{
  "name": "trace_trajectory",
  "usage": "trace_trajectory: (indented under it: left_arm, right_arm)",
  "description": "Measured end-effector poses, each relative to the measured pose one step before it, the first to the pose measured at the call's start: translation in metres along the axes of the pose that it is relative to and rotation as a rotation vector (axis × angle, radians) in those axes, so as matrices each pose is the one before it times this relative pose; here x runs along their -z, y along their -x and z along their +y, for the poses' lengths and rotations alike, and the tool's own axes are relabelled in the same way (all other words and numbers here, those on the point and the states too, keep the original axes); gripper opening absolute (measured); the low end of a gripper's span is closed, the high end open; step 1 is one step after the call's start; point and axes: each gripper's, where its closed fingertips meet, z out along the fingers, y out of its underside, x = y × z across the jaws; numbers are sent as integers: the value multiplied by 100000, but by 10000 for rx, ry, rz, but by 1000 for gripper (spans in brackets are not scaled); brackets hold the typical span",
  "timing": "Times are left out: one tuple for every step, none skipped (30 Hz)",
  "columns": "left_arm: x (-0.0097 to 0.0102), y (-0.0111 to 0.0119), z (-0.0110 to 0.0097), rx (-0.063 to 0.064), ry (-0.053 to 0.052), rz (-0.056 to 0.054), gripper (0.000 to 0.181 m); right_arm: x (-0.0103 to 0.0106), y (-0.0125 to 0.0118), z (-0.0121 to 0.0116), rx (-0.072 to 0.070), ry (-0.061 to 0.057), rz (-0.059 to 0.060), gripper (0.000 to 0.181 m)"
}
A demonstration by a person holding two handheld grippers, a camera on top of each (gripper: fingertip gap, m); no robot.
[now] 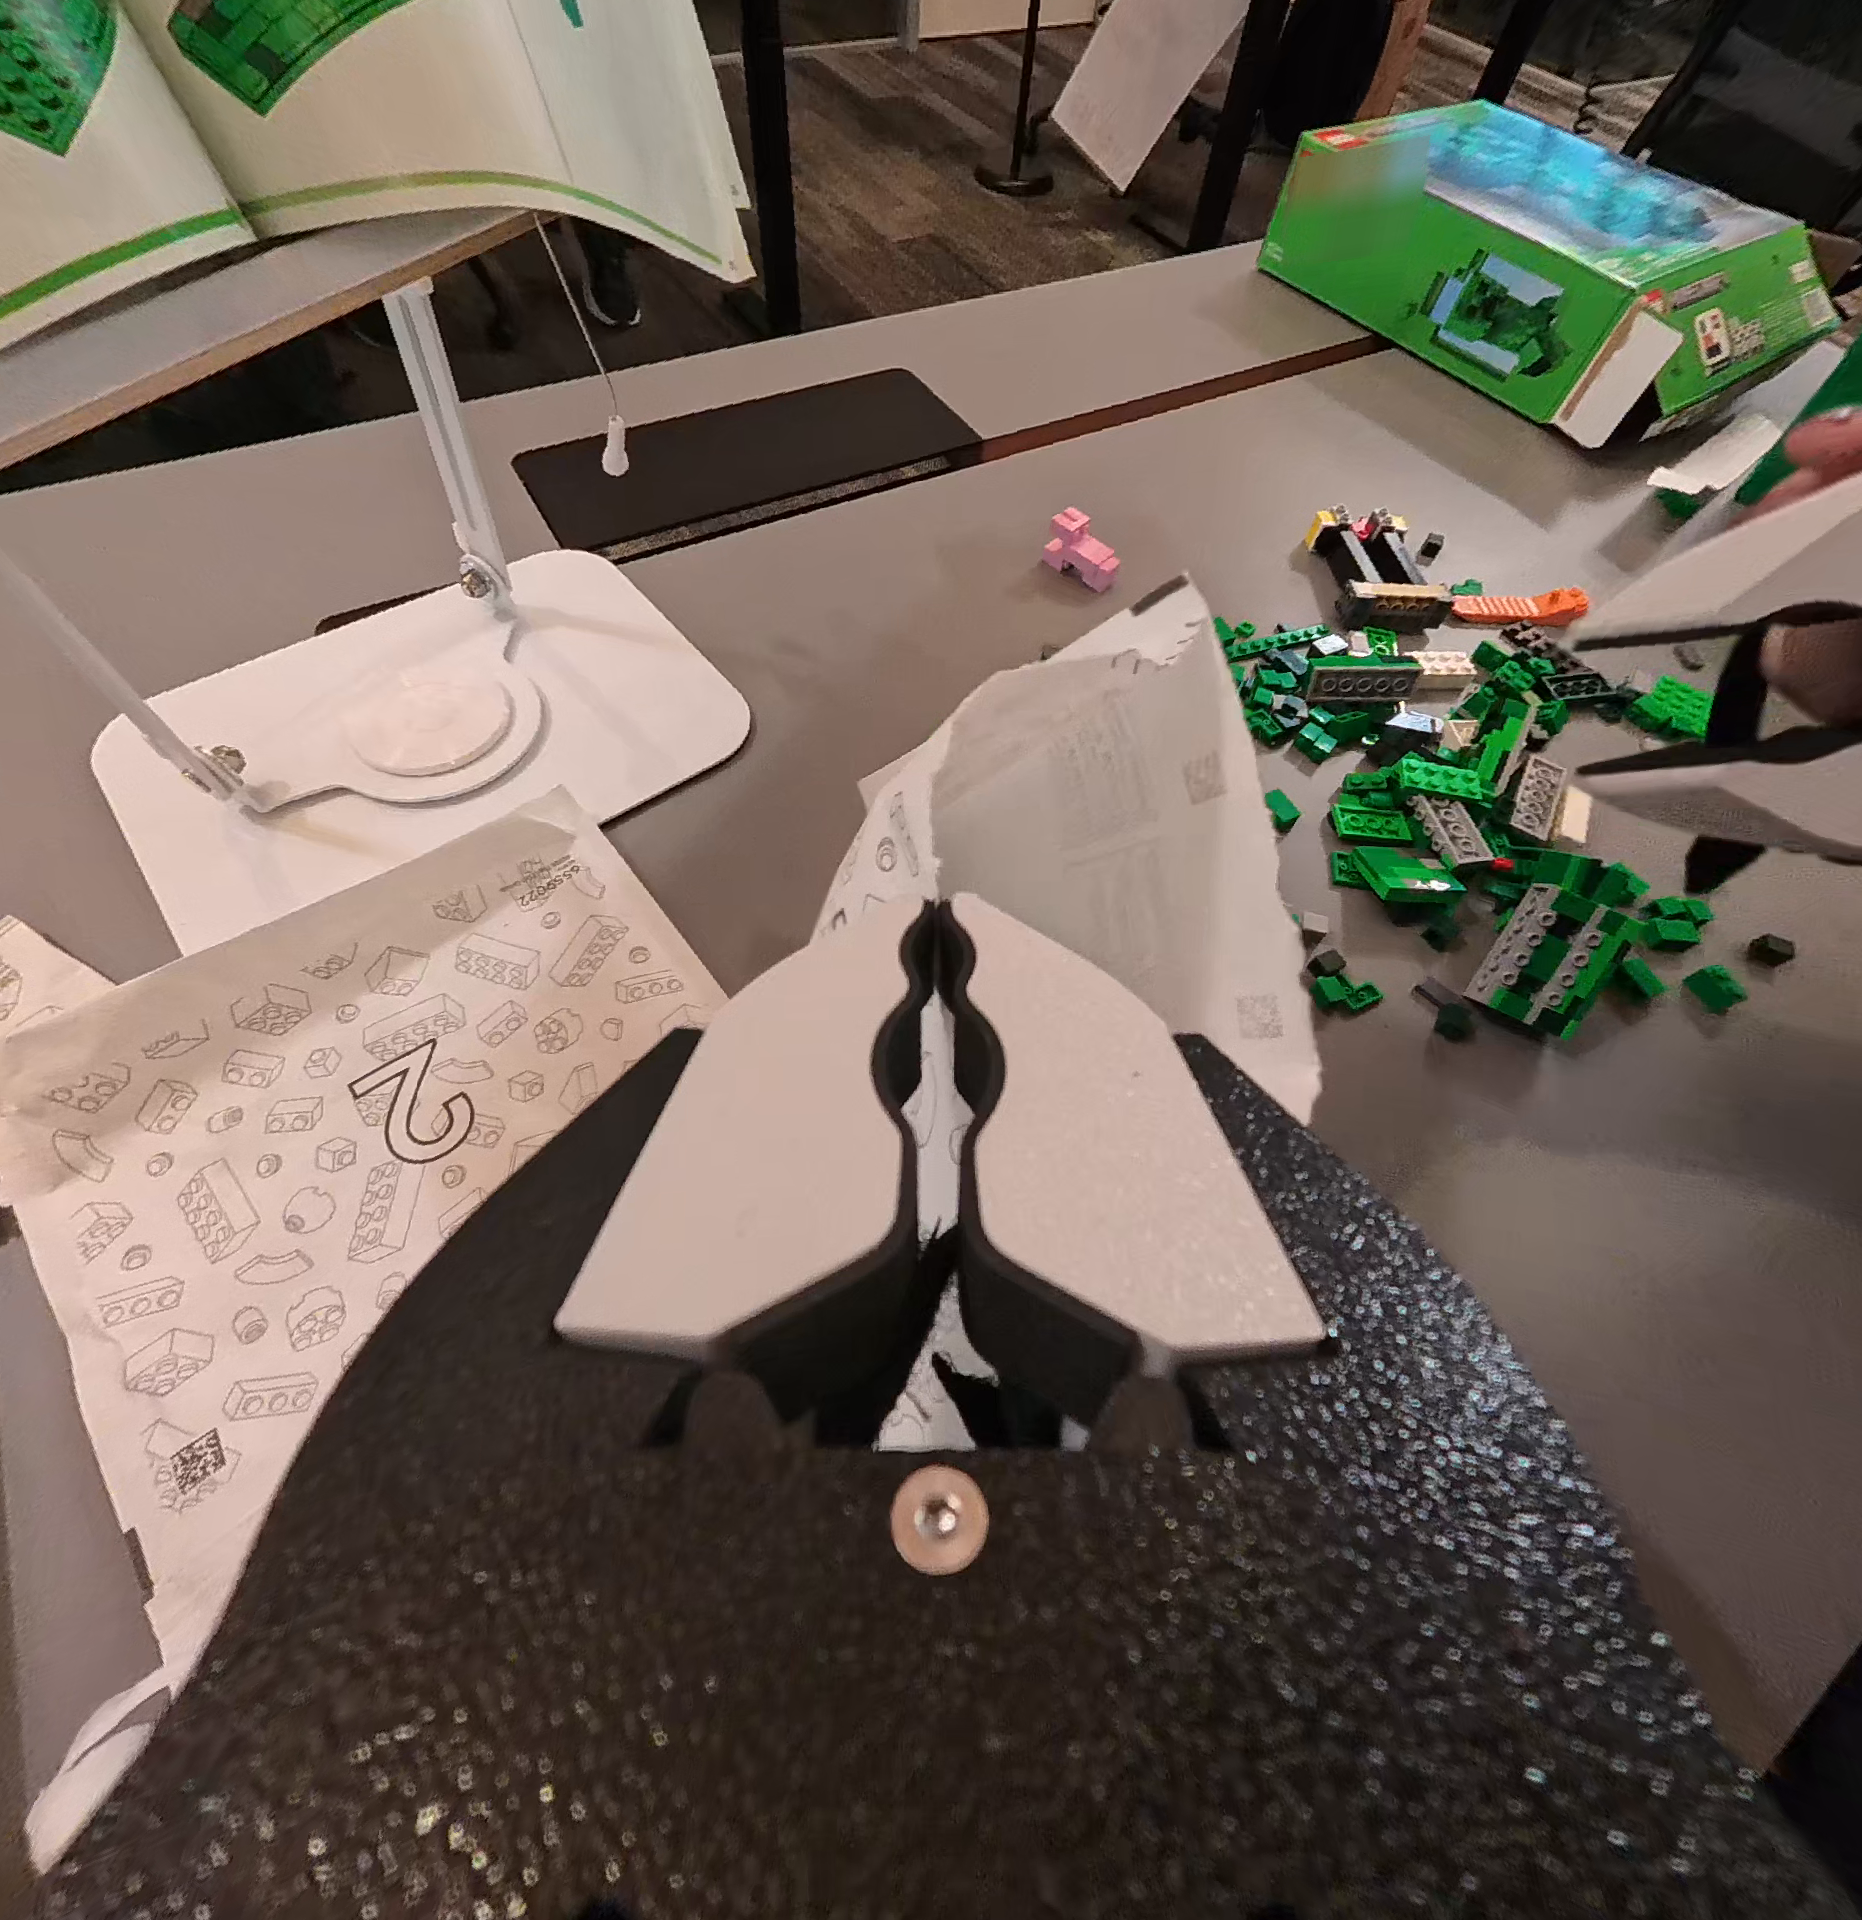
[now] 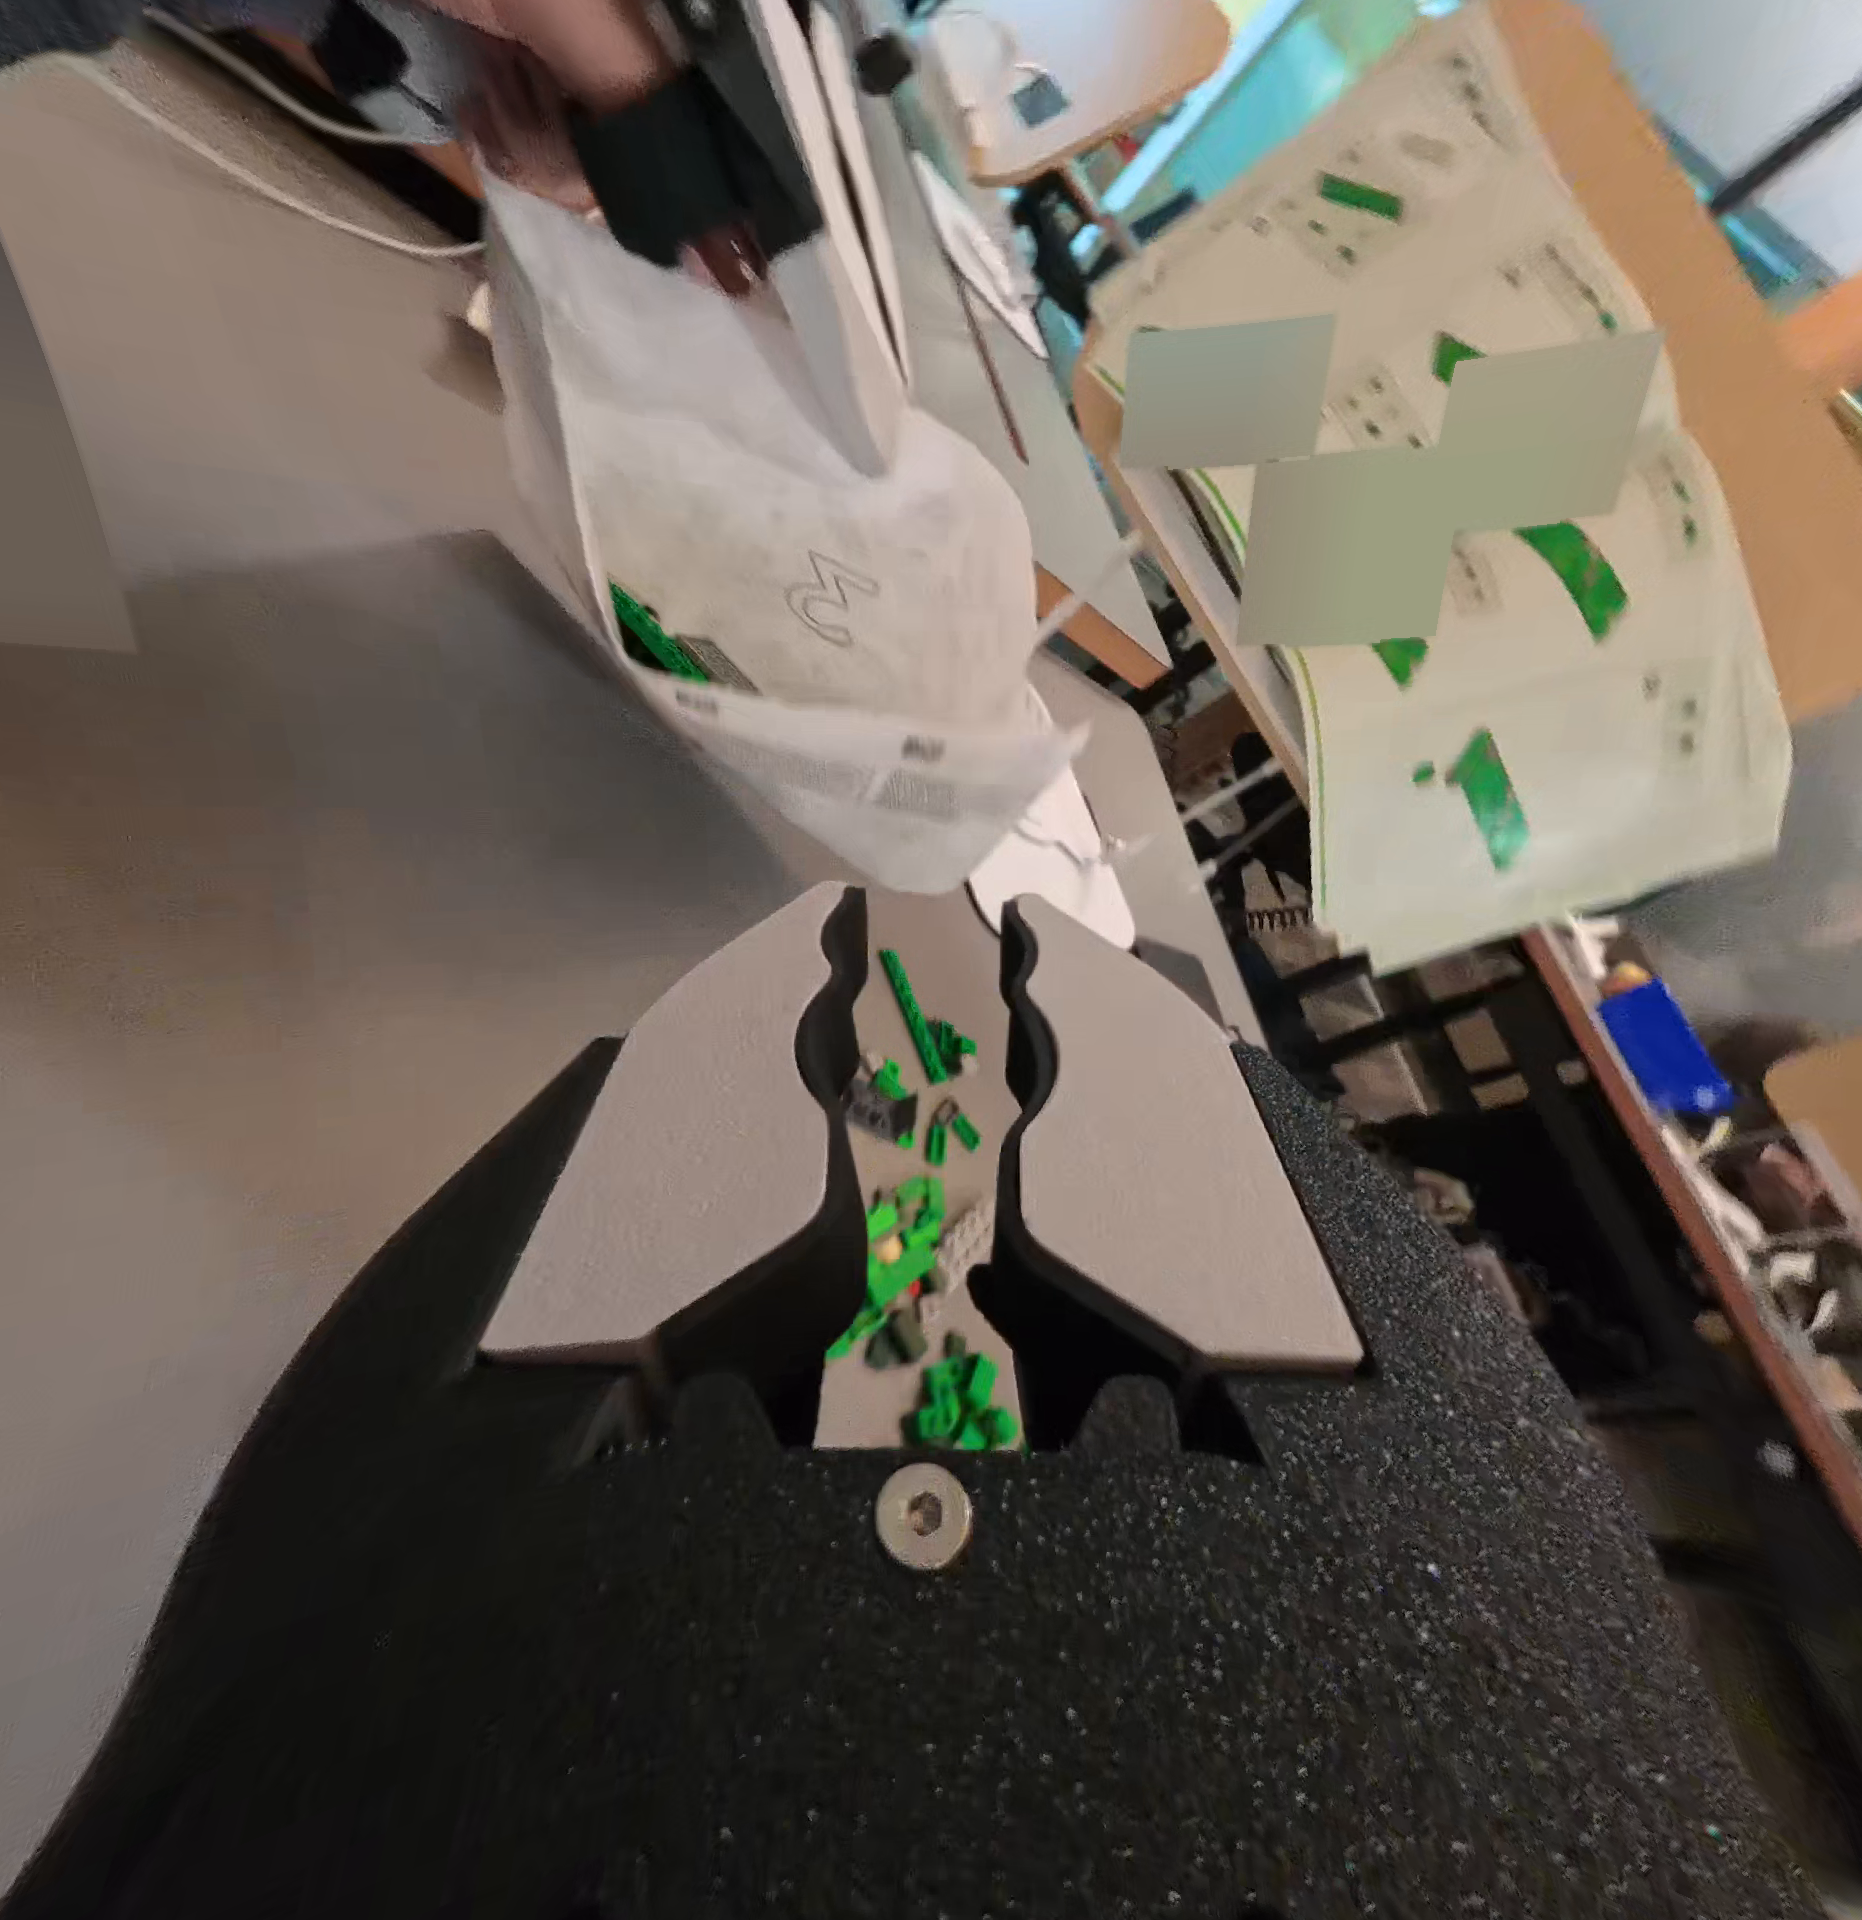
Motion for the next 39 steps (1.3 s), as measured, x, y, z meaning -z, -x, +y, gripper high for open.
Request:
trace_trajectory:
  left_arm:
    - [11, 61, -5, 23, -19, -13, 0]
    - [0, 53, 5, 12, -3, -14, 0]
    - [-26, 11, 20, 3, 11, -6, 0]
    - [-32, -1, 22, -9, 16, -5, 0]
    - [-51, -27, 15, -21, 16, -9, 0]
    - [-56, -28, 3, -36, 17, -16, 0]
    - [-75, -18, 5, -53, 17, -23, 0]
    - [-79, -9, 20, -43, 25, -29, 0]
    - [-81, -26, 39, -26, 35, -19, 0]
    - [-74, 0, 14, -13, 18, -37, 0]
    - [-52, 13, -30, -13, -6, -51, 0]
    - [-37, 6, -47, -14, -20, -44, 0]
    - [-30, -16, -67, -19, -34, -25, 0]
    - [-41, -42, -71, -8, -31, -10, 0]
    - [-54, -55, -38, -8, -13, 8, 0]
    - [-74, -92, -1, -19, 13, 24, 0]
    - [-89, -89, 32, -23, 33, 22, 0]
    - [-81, -88, 67, -34, 53, 17, 0]
    - [-75, -56, 79, -40, 66, 13, 0]
    - [-65, -41, 74, -11, 56, 5, 0]
    - [-41, -83, 39, 5, 29, 41, 0]
    - [3, -154, -31, 7, -11, 87, 0]
    - [16, -88, -38, -2, -15, 38, 0]
    - [42, -10, -42, -7, -23, -12, 0]
    - [53, -38, -59, 0, -35, 15, 0]
    - [43, -29, -25, 12, -15, 20, 0]
    - [49, 6, 1, 8, -2, 7, 0]
    - [30, 36, 22, 8, 8, -8, 0]
    - [26, 29, 18, 10, 7, 13, 0]
    - [10, 7, 23, 17, -3, 27, 0]
    - [-6, 25, -3, 25, -9, 17, 0]
    - [-5, 9, 14, 20, -4, 15, 0]
    - [-28, -11, 11, 6, 4, 20, 0]
    - [-37, -23, 25, -3, 12, 20, 0]
    - [-45, -40, 26, -7, 16, 20, 0]
    - [-39, -35, 26, -7, 13, 20, 0]
    - [-30, -43, 15, 0, 9, 27, 0]
    - [-32, -53, 12, 2, 7, 34, 0]
    - [-28, -31, 15, 0, 8, 28, 0]
  right_arm:
    - [747, -121, 1146, -405, -34, 320, 24]
    - [727, -302, 1248, -337, 86, 391, 24]
    - [672, -427, 1242, -277, 136, 389, 24]
    - [616, -585, 1087, -301, 99, 435, 24]
    - [570, -935, 799, -379, -73, 627, 27]
    - [538, -1120, 429, -414, -306, 697, 30]
    - [516, -1126, 167, -453, -452, 637, 31]
    - [467, -1043, 55, -454, -452, 516, 32]
    - [364, -856, 72, -388, -304, 343, 34]
    - [278, -628, 166, -272, -46, 158, 37]
    - [235, -483, 293, -106, 123, 91, 38]
    - [198, -430, 359, -1, 139, 118, 38]
    - [141, -337, 325, 9, 113, 102, 38]
    - [95, -227, 228, -27, 80, 57, 38]
    - [41, -200, 163, -48, 85, 44, 38]
    - [17, -210, 145, -39, 82, 72, 38]
    - [-16, -174, 157, 17, 62, 58, 39]
    - [-49, -85, 223, 62, 103, 7, 40]
    - [-53, -30, 307, 49, 195, -20, 42]
    - [-42, -29, 307, 24, 222, -29, 43]
    - [-33, 10, 257, 16, 206, -69, 42]
    - [-10, 44, 228, 23, 198, -126, 43]
    - [37, 0, 249, 25, 219, -125, 43]
    - [86, -53, 259, 51, 213, -126, 43]
    - [142, -43, 306, 68, 200, -167, 42]
    - [145, -39, 423, 14, 233, -206, 40]
    - [135, -25, 498, -52, 239, -238, 40]
    - [131, 90, 496, -61, 191, -308, 38]
    - [148, 482, 462, -34, 131, -542, 34]
    - [146, 998, 432, -18, 94, -850, 32]
    - [109, 1150, 417, 4, 87, -869, 32]
    - [27, 838, 396, 56, 106, -566, 32]
    - [-13, 688, 398, 148, 167, -405, 30]
    - [-38, 721, 340, 235, 202, -391, 30]
    - [-69, 622, 231, 259, 188, -299, 30]
    - [-73, 451, 107, 222, 122, -187, 30]
    - [-61, 414, -16, 166, 45, -164, 30]
    - [-7, 308, -78, 126, 13, -146, 30]
    - [45, 224, -83, 69, -7, -125, 30]
